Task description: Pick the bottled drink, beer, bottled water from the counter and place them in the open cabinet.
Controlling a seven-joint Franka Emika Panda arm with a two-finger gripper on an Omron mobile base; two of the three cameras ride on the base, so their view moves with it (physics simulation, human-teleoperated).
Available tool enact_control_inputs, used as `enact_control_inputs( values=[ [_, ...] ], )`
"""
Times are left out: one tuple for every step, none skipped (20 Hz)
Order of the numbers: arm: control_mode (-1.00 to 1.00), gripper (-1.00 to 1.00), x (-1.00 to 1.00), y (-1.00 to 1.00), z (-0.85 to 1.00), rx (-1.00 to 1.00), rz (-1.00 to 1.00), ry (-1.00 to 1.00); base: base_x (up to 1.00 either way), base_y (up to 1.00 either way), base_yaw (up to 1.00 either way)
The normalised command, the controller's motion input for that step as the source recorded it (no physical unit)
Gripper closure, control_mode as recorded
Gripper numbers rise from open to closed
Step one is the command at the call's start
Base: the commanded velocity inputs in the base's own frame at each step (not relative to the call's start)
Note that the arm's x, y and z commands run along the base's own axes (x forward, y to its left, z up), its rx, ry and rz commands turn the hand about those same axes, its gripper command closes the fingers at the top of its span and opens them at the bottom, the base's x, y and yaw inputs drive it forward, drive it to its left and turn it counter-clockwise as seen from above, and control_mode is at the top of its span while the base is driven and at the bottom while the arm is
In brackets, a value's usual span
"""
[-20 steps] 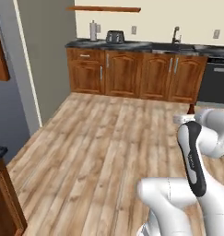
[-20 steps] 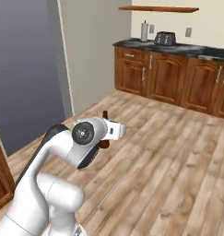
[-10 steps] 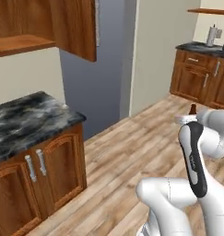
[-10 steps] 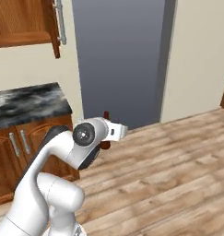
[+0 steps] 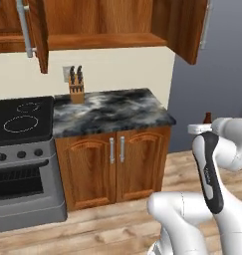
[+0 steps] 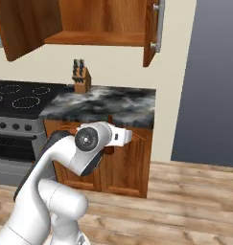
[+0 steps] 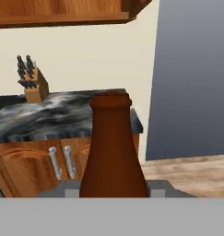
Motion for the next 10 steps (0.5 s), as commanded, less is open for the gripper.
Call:
enact_control_inputs(
  values=[
    [1.0,1.0,0.0,0.0,0.0,0.0,0.0,0.0,0.39,0.11,0.79],
    [1.0,1.0,0.0,0.0,0.0,0.0,0.0,0.0,0.41,0.11,0.66],
    [1.0,1.0,0.0,0.0,0.0,0.0,0.0,0.0,0.44,0.12,0.52],
    [1.0,1.0,0.0,0.0,0.0,0.0,0.0,0.0,0.51,0.26,0.33],
    [1.0,1.0,0.0,0.0,0.0,0.0,0.0,0.0,0.61,0.34,0.23],
    [1.0,1.0,0.0,0.0,0.0,0.0,0.0,0.0,0.73,0.41,0.1],
    [1.0,1.0,0.0,0.0,0.0,0.0,0.0,0.0,0.84,0.49,0.0],
    [1.0,1.0,0.0,0.0,0.0,0.0,0.0,0.0,0.86,0.51,0.0],
    [1.0,1.0,0.0,0.0,0.0,0.0,0.0,0.0,0.86,0.49,0.0],
    [1.0,1.0,0.0,0.0,0.0,0.0,0.0,0.0,0.89,0.42,0.0]
  ],
)
